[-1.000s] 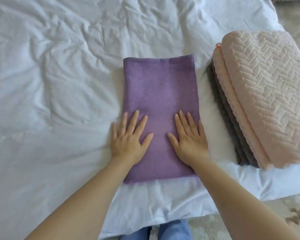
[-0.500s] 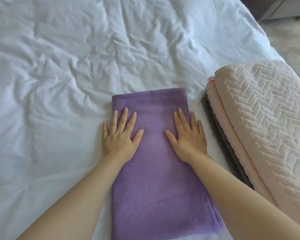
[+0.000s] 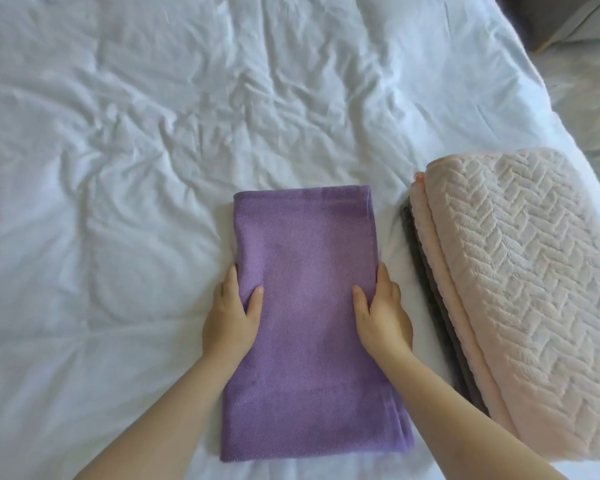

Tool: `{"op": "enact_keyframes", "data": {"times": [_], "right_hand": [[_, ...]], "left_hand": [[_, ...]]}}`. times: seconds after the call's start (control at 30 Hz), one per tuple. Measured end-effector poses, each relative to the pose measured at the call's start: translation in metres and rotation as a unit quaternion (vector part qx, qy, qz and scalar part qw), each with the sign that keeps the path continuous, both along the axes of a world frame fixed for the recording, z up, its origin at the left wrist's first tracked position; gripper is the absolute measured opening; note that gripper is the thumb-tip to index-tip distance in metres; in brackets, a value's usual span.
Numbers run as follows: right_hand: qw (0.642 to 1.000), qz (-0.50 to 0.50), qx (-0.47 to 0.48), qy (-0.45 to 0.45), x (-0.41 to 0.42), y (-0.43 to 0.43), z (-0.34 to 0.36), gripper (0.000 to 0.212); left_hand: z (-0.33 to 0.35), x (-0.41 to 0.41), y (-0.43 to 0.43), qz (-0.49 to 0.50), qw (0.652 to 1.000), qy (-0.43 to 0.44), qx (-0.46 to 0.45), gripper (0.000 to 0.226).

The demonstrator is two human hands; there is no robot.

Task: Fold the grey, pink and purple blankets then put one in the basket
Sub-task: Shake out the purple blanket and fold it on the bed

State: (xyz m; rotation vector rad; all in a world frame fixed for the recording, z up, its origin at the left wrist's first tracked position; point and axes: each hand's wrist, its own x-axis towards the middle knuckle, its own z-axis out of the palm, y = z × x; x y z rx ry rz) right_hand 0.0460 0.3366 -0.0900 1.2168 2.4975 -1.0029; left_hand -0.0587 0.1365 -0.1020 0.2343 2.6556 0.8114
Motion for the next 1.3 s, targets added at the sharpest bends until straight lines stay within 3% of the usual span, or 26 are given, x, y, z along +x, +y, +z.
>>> {"op": "enact_keyframes", "data": {"times": [0.27,0.43,0.6,0.73,0.97,1.17,1.3], "right_hand": [[0.992,0.063,-0.108,0.002,0.037,-0.008,0.017,0.070],[0.993,0.095,-0.062,0.035,0.034,-0.009,0.063,0.062],[0.991,0.063,-0.102,0.067,0.027,0.010,0.131,0.059],[0.977,0.001,-0.134,0.167,0.028,0.036,0.188,0.051],[0.950,-0.041,-0.124,0.282,0.039,0.119,0.269,0.042],[0.930,0.019,-0.101,0.353,0.035,0.212,0.330,0.041],[0.924,0.048,-0.101,0.366,0.049,0.264,0.332,0.041]], "left_hand": [[0.023,0.037,-0.037,-0.048,0.993,-0.105,-0.003,0.092],[0.079,0.036,-0.027,-0.047,0.995,-0.085,0.029,0.075],[0.159,0.014,-0.006,-0.064,0.988,-0.103,0.092,0.054],[0.215,0.000,0.019,-0.021,0.973,-0.129,0.189,0.050],[0.285,0.012,0.104,-0.015,0.958,-0.022,0.287,0.050],[0.336,0.027,0.183,0.024,0.931,0.033,0.362,0.052],[0.333,0.058,0.225,0.038,0.921,0.043,0.386,0.051]]}}
